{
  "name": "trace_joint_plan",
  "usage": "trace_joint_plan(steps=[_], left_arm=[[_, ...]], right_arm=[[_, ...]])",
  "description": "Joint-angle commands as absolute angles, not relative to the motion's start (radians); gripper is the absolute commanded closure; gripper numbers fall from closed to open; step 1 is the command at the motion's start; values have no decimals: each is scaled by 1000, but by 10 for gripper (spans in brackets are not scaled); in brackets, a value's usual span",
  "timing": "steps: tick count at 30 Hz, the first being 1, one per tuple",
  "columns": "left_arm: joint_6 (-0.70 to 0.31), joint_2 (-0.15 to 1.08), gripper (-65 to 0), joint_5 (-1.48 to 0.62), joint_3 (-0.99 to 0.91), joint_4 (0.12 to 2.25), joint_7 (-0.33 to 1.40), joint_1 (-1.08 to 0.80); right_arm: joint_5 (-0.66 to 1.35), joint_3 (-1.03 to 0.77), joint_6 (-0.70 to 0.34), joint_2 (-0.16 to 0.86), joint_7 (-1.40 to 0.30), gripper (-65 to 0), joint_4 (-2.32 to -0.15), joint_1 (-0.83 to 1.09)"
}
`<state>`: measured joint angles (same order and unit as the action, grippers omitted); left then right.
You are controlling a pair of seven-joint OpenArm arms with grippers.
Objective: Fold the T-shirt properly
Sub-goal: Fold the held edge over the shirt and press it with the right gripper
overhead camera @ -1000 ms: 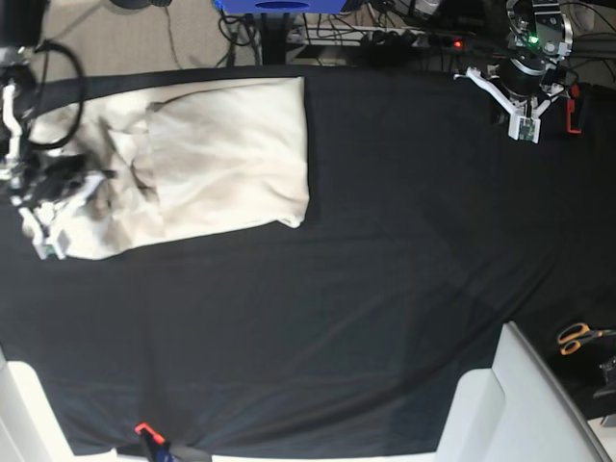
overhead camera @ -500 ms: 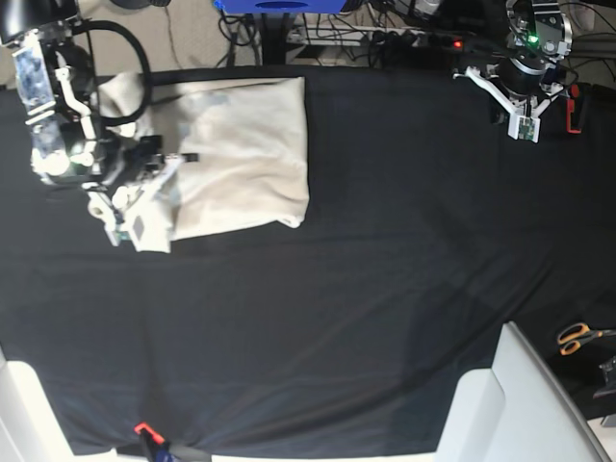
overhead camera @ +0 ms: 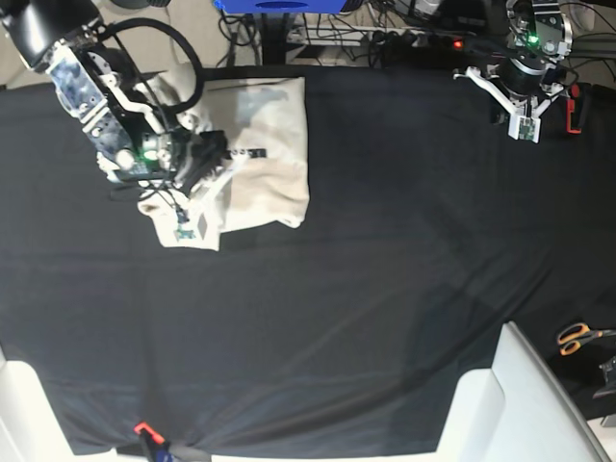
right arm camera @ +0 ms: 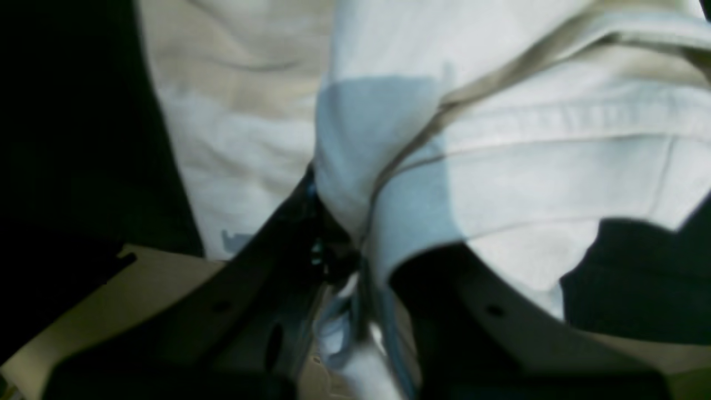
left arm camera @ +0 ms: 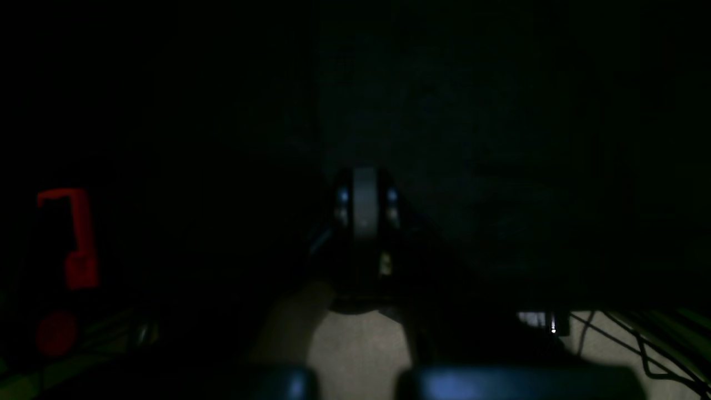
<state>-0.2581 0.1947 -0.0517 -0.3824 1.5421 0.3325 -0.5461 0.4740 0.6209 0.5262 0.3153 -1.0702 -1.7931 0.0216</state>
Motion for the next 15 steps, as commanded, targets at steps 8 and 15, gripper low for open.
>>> trace_joint_plan(steps=[8,15], left_arm=[[-251,206,0,-53,-387,1555,315,-552],[-251,206,0,-53,-386,1555,315,-552]], right_arm=[[473,627,533,318,-1056,-3,-1773,2],[225,763,530,282,-1066,-3,-1764,-16]])
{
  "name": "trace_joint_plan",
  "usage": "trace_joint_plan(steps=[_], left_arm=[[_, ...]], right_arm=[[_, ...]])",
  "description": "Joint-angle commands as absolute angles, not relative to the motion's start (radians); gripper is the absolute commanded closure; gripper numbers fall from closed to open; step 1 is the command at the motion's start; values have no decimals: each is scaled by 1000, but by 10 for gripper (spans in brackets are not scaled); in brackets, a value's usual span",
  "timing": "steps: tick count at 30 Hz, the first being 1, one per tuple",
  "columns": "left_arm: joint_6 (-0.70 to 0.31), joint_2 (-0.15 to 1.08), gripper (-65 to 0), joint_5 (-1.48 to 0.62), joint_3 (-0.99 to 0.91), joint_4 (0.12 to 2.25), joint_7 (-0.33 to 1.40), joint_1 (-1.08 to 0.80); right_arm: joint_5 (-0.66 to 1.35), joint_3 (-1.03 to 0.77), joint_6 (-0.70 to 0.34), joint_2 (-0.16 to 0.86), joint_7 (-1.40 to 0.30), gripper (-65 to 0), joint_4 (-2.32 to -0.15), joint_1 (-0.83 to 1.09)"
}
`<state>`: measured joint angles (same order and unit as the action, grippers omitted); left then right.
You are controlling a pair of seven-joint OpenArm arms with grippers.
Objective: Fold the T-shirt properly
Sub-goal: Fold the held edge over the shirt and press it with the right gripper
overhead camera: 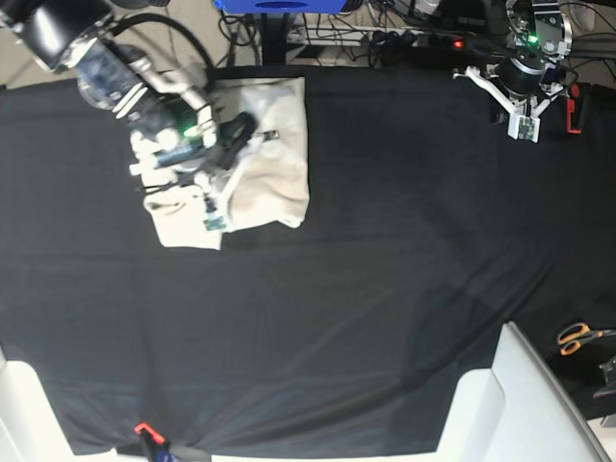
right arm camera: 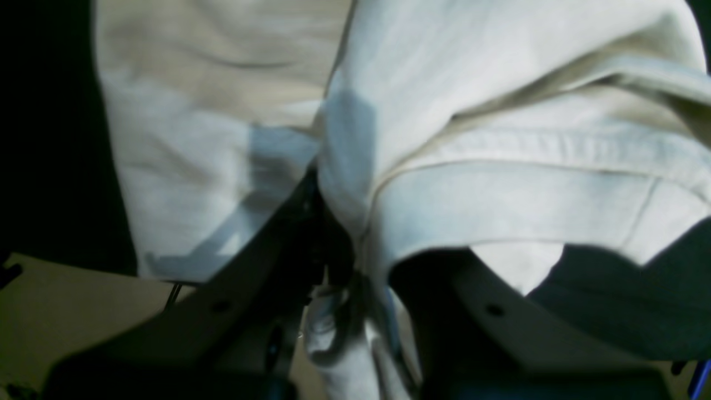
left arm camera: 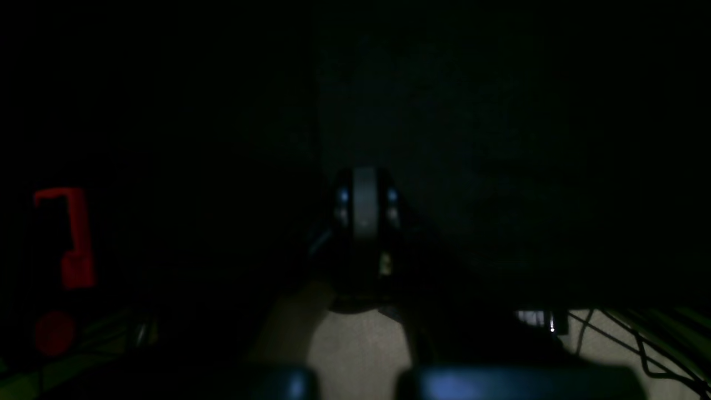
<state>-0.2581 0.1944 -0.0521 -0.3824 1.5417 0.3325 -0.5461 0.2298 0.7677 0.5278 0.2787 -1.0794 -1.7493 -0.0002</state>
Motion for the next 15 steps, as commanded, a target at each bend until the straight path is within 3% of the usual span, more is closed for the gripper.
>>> trace_joint_plan(steps=[1,6,15], left_arm=[[-251,206,0,-53,-386,1555,315,-552],[-251,206,0,-53,-386,1555,315,-552],[-251,206,0,-53,-386,1555,315,-552]], right_arm=[[205,768,530,272,-1070,-2,-1756,-16],[124,811,529,217,-1106,-2,-1678,-36],[-246,1013,536,114,-1138,-2,-1483,-64]])
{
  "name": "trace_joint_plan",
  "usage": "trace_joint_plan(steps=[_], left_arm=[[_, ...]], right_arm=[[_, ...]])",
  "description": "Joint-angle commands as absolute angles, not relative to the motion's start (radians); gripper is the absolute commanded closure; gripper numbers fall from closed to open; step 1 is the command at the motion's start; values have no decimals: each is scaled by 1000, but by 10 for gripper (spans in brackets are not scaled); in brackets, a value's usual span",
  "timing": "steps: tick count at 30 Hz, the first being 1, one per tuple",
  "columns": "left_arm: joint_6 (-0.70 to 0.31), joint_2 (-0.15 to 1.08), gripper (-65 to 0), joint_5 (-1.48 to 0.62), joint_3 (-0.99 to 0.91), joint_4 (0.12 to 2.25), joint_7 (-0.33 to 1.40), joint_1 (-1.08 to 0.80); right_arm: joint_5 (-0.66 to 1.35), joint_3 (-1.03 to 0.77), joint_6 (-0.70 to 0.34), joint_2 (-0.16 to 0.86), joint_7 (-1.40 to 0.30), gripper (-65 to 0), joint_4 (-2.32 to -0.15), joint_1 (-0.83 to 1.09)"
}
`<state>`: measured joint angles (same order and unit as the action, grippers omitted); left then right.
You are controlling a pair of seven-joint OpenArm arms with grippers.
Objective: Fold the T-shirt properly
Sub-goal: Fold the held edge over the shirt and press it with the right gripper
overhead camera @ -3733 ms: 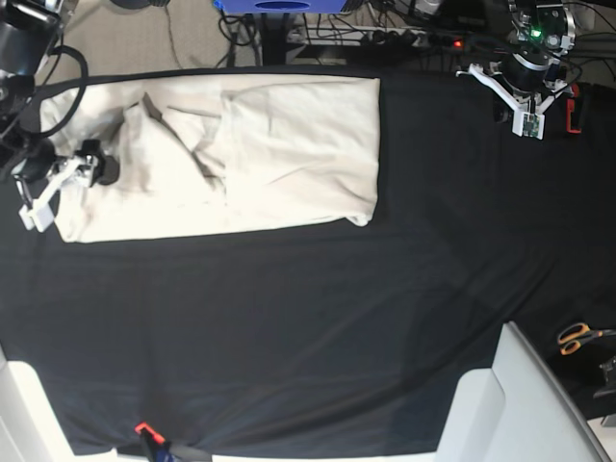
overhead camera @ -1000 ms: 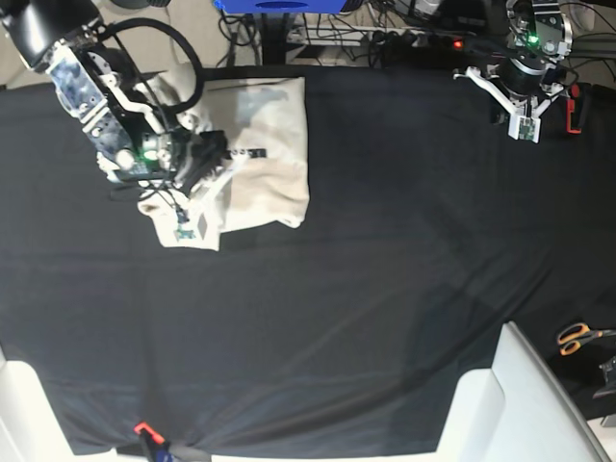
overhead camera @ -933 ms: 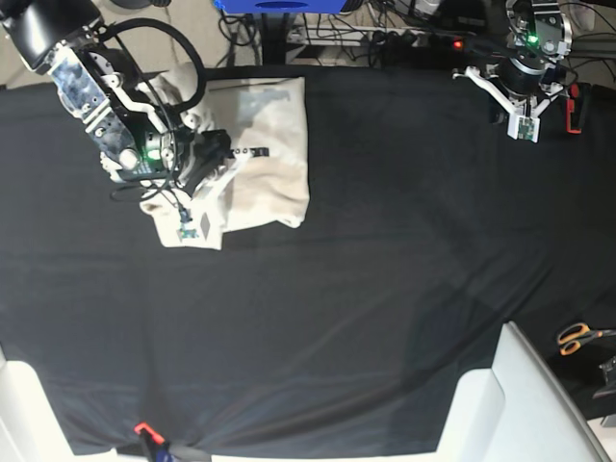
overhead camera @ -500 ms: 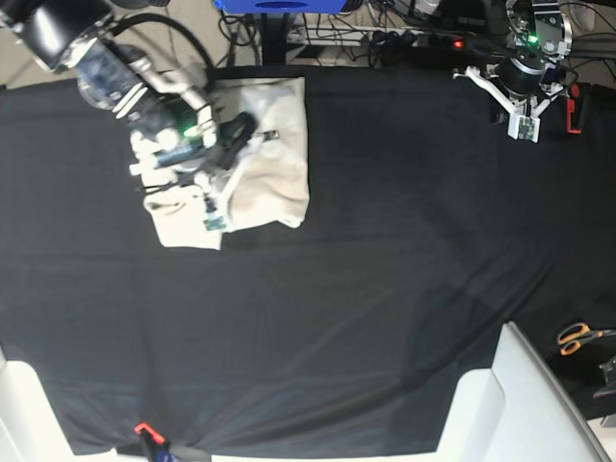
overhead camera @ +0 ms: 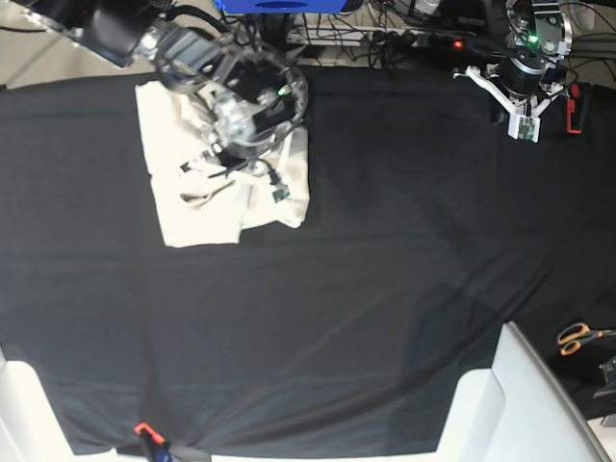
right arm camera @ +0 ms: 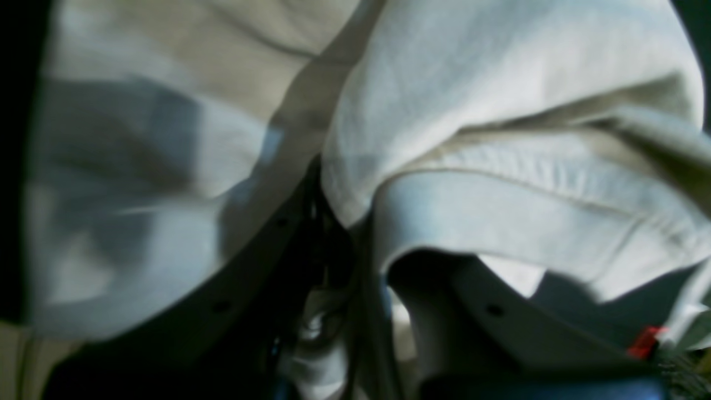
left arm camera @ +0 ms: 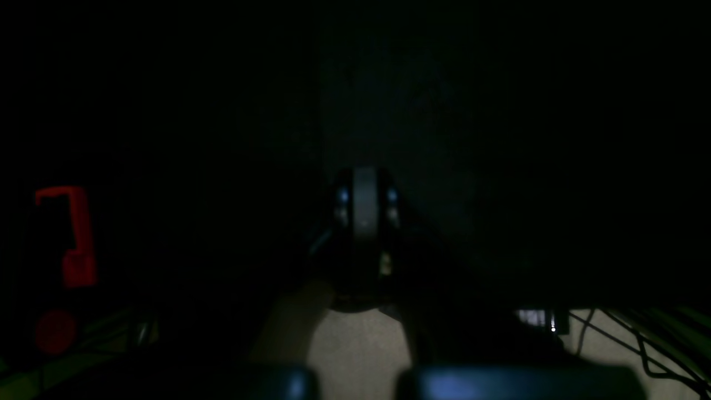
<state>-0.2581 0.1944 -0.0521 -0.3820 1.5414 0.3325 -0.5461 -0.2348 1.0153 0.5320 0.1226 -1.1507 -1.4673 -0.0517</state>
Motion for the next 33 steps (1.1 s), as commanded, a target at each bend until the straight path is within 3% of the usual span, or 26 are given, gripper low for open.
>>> trace_joint_plan(steps=[1,8,12,21,28,33], left_arm=[[-251,206,0,-53,-386,1555,315,-552],[-251,206,0,-53,-386,1555,315,-552],[-251,206,0,-53,-386,1555,315,-552],[-251,205,0,-53,-386,1555,315,-550],[-251,206,0,-53,-386,1554,315,-550],[-251,206,0,-53,-386,1554,315,-550]], right_arm=[[-294,1027,535,101,-1138,-2,-1463,-62],[-530,1058,527,24,-1173,-2,-1345,-59],[-532,1063,470,21,-1165,-2,-1349,-58],[-532,1059,466,21,-1119,-17,-1353,-58],[-532,1059,463,-22,-1069,-240,-1349,-45],[-530,1061,440,-59,-1040,-252,-1345,-42]])
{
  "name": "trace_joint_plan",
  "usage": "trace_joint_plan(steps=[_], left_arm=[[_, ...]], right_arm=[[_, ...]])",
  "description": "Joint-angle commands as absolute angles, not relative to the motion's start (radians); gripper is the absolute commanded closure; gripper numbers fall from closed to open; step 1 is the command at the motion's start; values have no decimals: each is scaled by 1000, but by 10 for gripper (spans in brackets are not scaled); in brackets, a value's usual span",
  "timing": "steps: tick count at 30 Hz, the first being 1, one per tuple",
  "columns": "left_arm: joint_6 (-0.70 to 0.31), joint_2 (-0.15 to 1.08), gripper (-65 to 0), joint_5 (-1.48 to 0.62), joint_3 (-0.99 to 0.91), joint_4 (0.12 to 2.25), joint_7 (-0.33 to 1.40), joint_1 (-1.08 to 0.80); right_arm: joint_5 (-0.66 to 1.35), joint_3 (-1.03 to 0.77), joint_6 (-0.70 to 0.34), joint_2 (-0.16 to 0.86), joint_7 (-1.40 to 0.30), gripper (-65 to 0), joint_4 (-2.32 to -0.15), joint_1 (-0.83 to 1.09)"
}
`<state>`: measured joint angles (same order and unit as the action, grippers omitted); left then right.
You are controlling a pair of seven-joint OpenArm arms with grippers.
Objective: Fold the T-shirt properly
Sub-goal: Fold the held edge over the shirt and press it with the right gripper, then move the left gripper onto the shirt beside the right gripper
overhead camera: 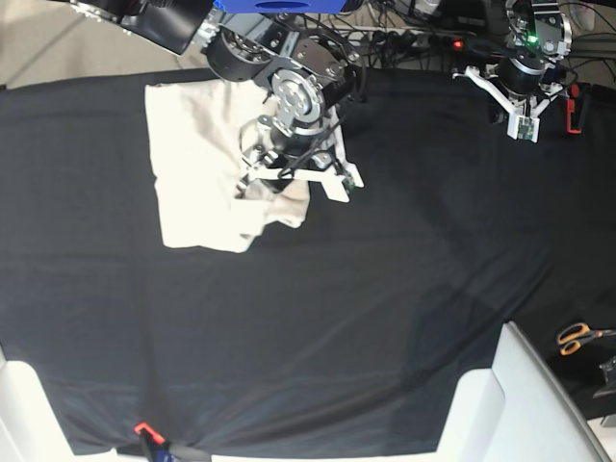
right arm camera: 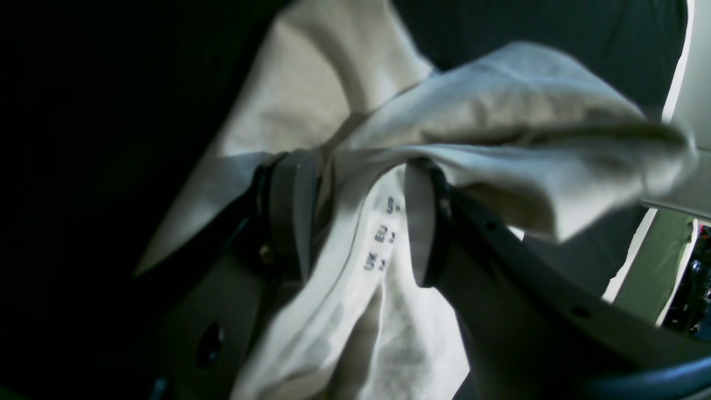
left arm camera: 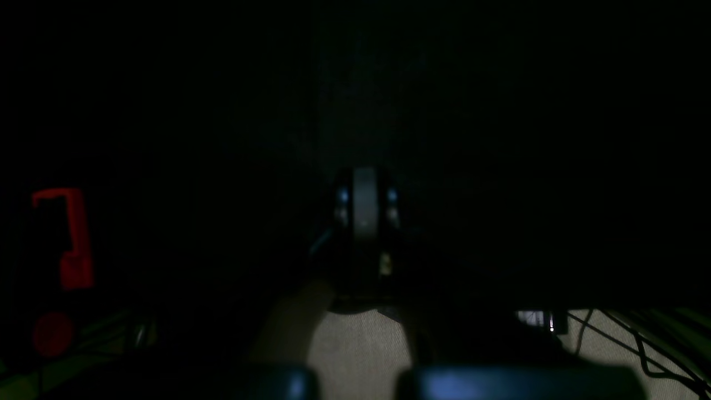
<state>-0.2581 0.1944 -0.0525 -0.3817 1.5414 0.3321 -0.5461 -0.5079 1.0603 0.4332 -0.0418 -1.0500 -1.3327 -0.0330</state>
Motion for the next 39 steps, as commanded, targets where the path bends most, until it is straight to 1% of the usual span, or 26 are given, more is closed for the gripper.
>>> trace_joint_plan(steps=[1,4,6,10,13,14,15,17,18,19,20,21,25,27,31,36,39], left_arm=[[-251,206,0,-53,-386,1554,315,-549],[-251,206,0,-53,-386,1554,315,-545],[-251,206,0,-53,-386,1554,315,-542],[-251,206,0,-53,-387,1554,315,-542],[-251,206,0,-53,-387,1554,315,-541],[-251,206,0,-53,-387,1554,315,-541],[-251,206,0,-53,-387,1554,315,-541],[-251,206,0,-53,-387,1554,315,-541],[-251,206,0,-53,-387,1554,315,-541],[-251,206,0,-53,-386,1554,315,-541],[-251,206,0,-53,-384,1554,315,-541],[-251,206,0,-53,-377,1554,315,-541],[-251,206,0,-53,-354,1554,315,-542],[-251,206,0,-53,-328,1557,315,-542],[-251,205,0,-64,-205,1573,318,-547],[-251,202,0,-65,-2,1610,318,-573],[-251,199,0,-65,21,1600,317,-572]], right_arm=[[-532,1061,418,-65,-1040,-252,-1351,-42],[-536,1061,361,-74,-1040,-251,-1408,-30],[-538,1063,351,-65,-1053,-251,-1504,-19],[-538,1058,334,8,-1136,-251,-1753,-8],[-533,1055,328,76,-1156,-237,-1827,13],[-533,1055,328,97,-1147,-206,-1828,25],[-532,1055,328,113,-1132,-152,-1825,41],[-532,1053,328,136,-1098,-5,-1824,74],[-532,1046,328,142,-1090,0,-1824,90],[-532,1026,328,143,-1086,-18,-1824,113],[-532,1001,328,143,-1081,-20,-1824,133],[-524,980,328,143,-1070,-8,-1822,148],[-392,886,328,151,-989,-2,-1822,189],[-341,863,328,151,-987,-2,-1822,189],[-334,855,335,151,-986,-2,-1828,197],[-328,743,335,148,-978,-2,-1834,237],[-325,733,329,148,-978,-2,-1870,266]])
